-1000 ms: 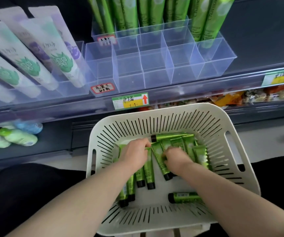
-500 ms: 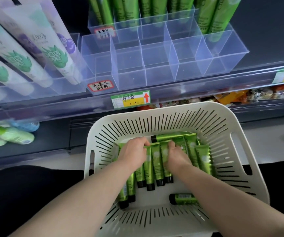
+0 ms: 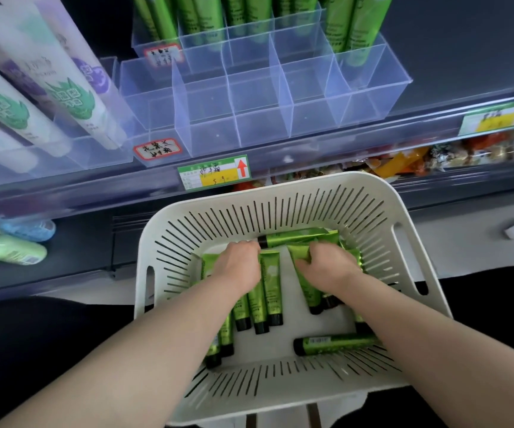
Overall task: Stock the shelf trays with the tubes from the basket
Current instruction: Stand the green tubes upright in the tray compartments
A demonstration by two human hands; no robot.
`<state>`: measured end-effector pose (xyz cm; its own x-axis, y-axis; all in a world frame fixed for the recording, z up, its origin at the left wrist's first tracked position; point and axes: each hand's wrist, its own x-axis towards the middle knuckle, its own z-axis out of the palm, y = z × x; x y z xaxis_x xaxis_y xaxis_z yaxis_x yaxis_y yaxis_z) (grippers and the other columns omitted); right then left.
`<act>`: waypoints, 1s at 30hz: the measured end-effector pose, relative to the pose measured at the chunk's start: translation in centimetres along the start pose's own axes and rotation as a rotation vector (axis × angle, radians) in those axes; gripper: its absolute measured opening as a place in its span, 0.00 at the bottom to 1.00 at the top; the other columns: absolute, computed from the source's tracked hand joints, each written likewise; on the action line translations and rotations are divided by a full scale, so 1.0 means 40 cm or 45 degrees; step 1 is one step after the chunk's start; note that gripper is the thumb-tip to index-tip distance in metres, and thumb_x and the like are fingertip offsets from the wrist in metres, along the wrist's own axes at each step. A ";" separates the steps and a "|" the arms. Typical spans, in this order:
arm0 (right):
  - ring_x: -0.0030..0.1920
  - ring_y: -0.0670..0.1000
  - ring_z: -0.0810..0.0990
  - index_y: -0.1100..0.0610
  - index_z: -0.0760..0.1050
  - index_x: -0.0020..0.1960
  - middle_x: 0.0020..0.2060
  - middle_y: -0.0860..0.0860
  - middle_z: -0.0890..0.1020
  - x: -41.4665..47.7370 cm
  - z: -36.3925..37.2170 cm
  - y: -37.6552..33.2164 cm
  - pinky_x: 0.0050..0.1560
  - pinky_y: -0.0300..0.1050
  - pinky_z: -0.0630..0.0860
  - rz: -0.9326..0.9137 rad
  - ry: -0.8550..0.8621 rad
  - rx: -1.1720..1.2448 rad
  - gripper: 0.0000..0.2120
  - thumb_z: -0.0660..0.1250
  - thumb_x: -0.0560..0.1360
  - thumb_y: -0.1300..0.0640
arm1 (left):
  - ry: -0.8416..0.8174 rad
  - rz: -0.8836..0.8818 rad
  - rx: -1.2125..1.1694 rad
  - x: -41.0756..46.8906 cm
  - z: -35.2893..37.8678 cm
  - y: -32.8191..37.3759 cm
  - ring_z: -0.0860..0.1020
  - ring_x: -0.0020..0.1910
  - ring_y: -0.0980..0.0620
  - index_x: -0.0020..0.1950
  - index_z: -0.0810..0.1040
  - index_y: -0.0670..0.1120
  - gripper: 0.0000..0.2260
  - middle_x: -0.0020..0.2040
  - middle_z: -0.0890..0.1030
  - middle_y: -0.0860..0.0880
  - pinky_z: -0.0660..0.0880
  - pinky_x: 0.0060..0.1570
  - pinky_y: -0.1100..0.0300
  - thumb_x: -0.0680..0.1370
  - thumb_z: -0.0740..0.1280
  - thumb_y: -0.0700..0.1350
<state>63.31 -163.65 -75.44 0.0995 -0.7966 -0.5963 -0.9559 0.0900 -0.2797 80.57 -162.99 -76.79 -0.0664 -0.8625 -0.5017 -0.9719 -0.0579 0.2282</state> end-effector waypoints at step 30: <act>0.45 0.55 0.78 0.51 0.65 0.66 0.49 0.53 0.79 -0.060 -0.069 0.003 0.43 0.50 0.76 -0.280 0.216 0.137 0.16 0.61 0.79 0.56 | -0.090 0.016 -0.219 -0.017 -0.040 0.028 0.78 0.49 0.46 0.59 0.81 0.48 0.11 0.51 0.81 0.47 0.71 0.44 0.60 0.77 0.70 0.46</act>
<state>62.20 -163.37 -71.97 0.2448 -0.8916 -0.3809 -0.8807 -0.0402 -0.4720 79.89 -163.27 -74.87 -0.0999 -0.8266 -0.5539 -0.9184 -0.1375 0.3709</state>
